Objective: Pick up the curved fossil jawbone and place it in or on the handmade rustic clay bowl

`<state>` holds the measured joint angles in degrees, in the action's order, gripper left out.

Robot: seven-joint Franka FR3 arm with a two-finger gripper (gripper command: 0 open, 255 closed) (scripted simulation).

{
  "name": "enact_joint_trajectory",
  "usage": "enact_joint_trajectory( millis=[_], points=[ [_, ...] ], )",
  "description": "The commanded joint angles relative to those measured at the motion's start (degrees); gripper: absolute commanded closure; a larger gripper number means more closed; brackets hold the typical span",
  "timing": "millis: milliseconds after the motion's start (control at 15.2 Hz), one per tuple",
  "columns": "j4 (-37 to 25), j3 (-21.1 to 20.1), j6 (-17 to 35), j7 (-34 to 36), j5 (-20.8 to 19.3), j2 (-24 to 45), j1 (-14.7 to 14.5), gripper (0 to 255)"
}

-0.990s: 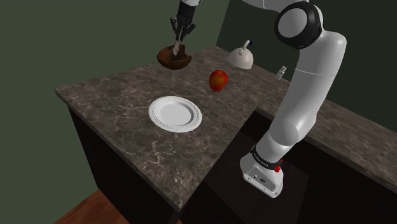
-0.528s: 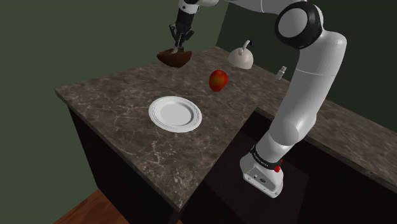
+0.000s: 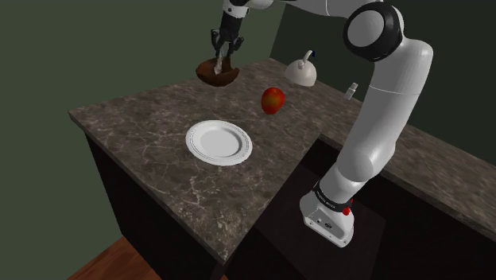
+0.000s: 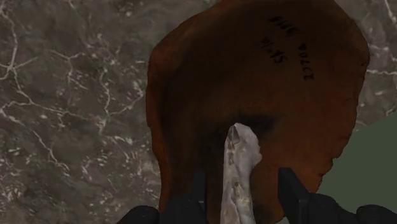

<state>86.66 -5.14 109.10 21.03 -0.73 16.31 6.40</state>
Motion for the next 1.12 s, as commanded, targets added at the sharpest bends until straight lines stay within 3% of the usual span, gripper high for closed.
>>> enact_joint_trajectory(
  millis=[0,264,528,1056],
  points=[
    [0.0,0.0,0.0,0.0,0.0,0.0,0.0,0],
    [0.1,0.0,0.0,0.0,0.0,0.0,0.0,0],
    [-6.3,0.0,-7.0,0.0,0.1,-0.6,0.0,0],
    [-6.3,0.0,-7.0,0.0,0.1,-0.6,0.0,0]
  ],
)
